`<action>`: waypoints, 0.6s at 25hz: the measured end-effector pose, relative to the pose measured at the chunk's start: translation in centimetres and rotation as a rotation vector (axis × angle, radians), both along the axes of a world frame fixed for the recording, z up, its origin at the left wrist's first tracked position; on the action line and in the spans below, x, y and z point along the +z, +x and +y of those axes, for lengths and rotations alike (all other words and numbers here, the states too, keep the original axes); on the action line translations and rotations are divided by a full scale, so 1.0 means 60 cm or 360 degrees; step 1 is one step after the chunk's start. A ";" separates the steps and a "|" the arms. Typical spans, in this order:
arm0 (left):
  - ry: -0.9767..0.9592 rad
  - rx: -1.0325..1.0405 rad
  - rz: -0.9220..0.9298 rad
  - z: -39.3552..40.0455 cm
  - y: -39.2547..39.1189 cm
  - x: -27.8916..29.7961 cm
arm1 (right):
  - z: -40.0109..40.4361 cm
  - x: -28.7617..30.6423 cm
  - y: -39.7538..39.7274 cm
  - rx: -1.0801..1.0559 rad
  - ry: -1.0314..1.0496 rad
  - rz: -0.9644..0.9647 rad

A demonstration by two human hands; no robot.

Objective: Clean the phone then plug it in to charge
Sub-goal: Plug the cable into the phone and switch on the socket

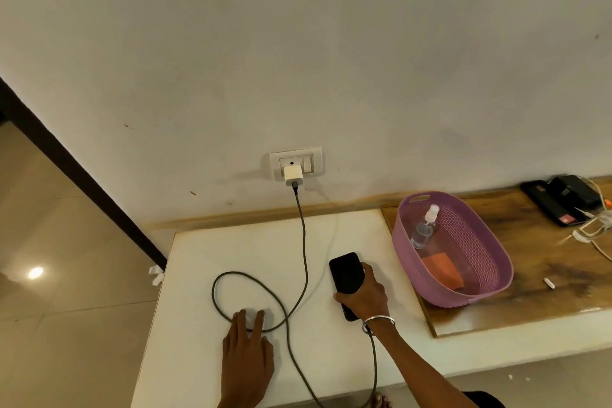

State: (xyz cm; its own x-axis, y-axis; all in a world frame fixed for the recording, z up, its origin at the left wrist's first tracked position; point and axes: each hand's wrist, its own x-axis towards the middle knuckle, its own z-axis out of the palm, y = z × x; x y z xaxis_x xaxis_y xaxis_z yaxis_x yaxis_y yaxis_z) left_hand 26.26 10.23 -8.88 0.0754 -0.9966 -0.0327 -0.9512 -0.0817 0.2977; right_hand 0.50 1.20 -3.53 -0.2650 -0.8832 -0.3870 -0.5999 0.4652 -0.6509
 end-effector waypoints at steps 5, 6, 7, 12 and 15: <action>0.0047 -0.0014 -0.0007 -0.006 0.005 0.014 | 0.019 -0.008 0.016 0.0026 -0.0081 0.0282; 0.0047 -0.0018 -0.0003 -0.005 0.005 0.015 | 0.022 -0.010 0.019 0.0024 -0.0111 0.0333; 0.0054 -0.0021 -0.0001 -0.004 0.005 0.014 | 0.023 -0.011 0.022 0.0010 -0.0136 0.0373; 0.0017 -0.0034 -0.0029 0.000 0.005 0.017 | 0.030 -0.019 0.025 0.0000 -0.0155 0.0656; 0.0009 -0.0042 -0.0023 -0.001 0.006 0.028 | 0.030 -0.022 0.024 0.0038 -0.0078 0.0762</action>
State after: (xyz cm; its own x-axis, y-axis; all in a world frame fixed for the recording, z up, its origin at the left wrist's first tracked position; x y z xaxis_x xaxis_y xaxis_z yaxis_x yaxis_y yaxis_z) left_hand 26.63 10.16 -7.20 0.0494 -0.9981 -0.0377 -0.9572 -0.0581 0.2834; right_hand 1.93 2.97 -4.82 -0.3826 -0.9054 -0.1840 -0.8476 0.4232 -0.3200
